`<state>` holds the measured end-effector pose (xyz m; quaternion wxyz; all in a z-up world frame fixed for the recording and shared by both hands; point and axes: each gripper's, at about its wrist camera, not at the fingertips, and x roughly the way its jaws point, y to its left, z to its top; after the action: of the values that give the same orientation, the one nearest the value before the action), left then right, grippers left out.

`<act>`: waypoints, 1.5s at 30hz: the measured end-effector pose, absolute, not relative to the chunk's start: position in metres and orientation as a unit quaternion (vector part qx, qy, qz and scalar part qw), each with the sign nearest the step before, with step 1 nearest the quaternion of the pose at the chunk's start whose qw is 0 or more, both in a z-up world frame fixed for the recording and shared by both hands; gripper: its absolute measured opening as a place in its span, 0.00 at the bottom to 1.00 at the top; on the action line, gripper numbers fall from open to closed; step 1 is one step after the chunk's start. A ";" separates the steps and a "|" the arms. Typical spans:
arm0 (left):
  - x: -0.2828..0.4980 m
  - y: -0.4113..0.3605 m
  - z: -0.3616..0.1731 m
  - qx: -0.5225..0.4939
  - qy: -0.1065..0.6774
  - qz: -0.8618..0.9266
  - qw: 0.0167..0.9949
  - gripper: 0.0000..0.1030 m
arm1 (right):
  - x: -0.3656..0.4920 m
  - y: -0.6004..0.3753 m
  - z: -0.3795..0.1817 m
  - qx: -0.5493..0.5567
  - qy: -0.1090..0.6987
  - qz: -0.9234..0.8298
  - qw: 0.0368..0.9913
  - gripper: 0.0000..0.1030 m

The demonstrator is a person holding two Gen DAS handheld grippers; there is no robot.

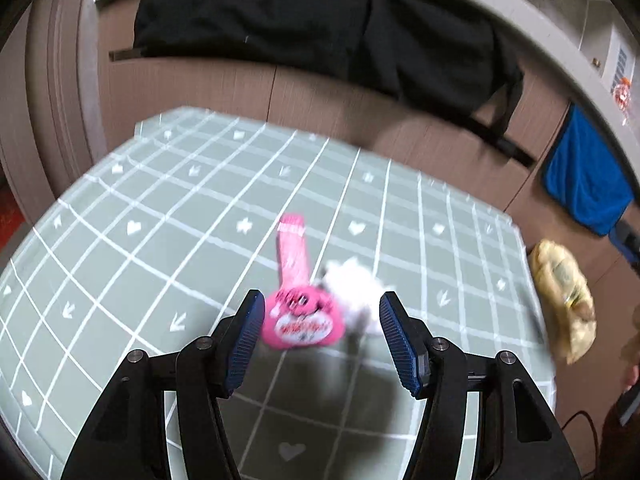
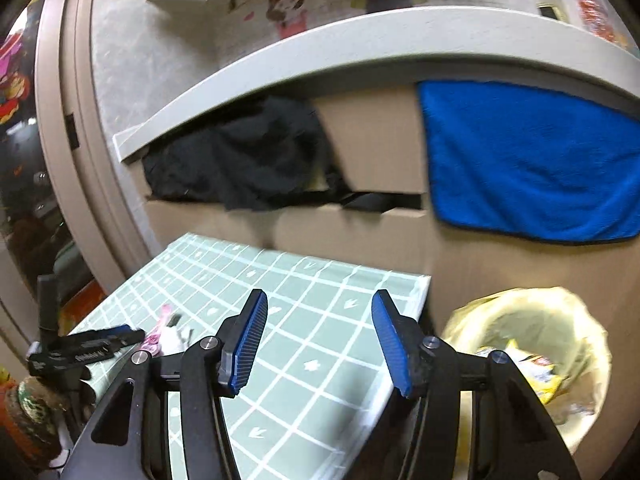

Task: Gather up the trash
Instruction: 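Move both grippers back over the pink candy pack and tissue, then grasp the white tissue with the right gripper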

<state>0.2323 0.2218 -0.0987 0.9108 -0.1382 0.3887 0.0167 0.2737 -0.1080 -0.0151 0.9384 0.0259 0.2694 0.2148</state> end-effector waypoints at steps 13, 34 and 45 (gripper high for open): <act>0.243 0.243 -0.120 -0.128 0.406 0.050 0.904 0.58 | 0.272 -0.020 -0.037 -0.031 0.316 0.271 0.909 0.50; 0.185 0.352 -0.102 -0.231 0.338 0.019 0.912 0.58 | 0.310 0.133 -0.117 -0.091 0.411 0.372 0.827 0.44; 0.211 0.316 -0.104 -0.165 0.359 -0.037 0.918 0.58 | 0.303 0.115 -0.108 -0.101 0.392 0.381 0.831 0.14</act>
<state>0.2111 0.3164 -0.1036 0.9178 -0.1655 0.3590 -0.0370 0.3032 0.1148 -0.1079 0.8314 -0.1008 0.3916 0.3812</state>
